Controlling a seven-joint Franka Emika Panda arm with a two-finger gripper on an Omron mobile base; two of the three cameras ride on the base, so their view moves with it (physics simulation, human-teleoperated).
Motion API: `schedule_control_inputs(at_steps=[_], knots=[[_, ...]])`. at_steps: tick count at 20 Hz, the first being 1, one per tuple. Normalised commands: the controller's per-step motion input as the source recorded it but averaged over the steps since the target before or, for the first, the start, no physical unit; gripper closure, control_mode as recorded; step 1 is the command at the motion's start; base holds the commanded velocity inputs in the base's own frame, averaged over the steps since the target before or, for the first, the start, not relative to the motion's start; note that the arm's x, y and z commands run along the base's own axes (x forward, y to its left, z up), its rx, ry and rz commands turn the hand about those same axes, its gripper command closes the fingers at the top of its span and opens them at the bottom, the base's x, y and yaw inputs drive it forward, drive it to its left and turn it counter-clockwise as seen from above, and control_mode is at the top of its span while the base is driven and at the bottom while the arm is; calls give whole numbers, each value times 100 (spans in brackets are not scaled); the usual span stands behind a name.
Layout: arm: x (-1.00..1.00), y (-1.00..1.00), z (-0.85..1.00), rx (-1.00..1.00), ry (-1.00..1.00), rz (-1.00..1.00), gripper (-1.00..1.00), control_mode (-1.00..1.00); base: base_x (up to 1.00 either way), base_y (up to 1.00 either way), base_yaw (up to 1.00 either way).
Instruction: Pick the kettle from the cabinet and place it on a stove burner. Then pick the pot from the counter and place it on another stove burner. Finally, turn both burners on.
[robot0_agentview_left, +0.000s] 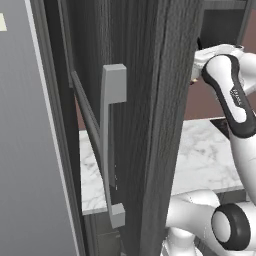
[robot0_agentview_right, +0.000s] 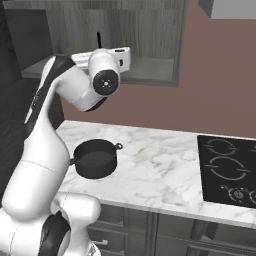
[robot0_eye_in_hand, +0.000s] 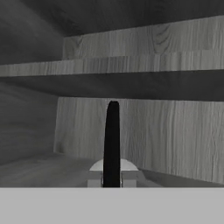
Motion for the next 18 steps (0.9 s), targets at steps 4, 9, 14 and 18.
schedule_control_inputs(at_steps=[4,9,14,18], knots=[[-71,0,2,3,-3,0,100,-100,0,0,0],[-68,0,0,2,-1,0,100,-100,0,0,0],[-63,0,0,2,-2,0,100,-100,0,0,0],[-59,0,0,1,-1,0,100,-100,0,0,0]])
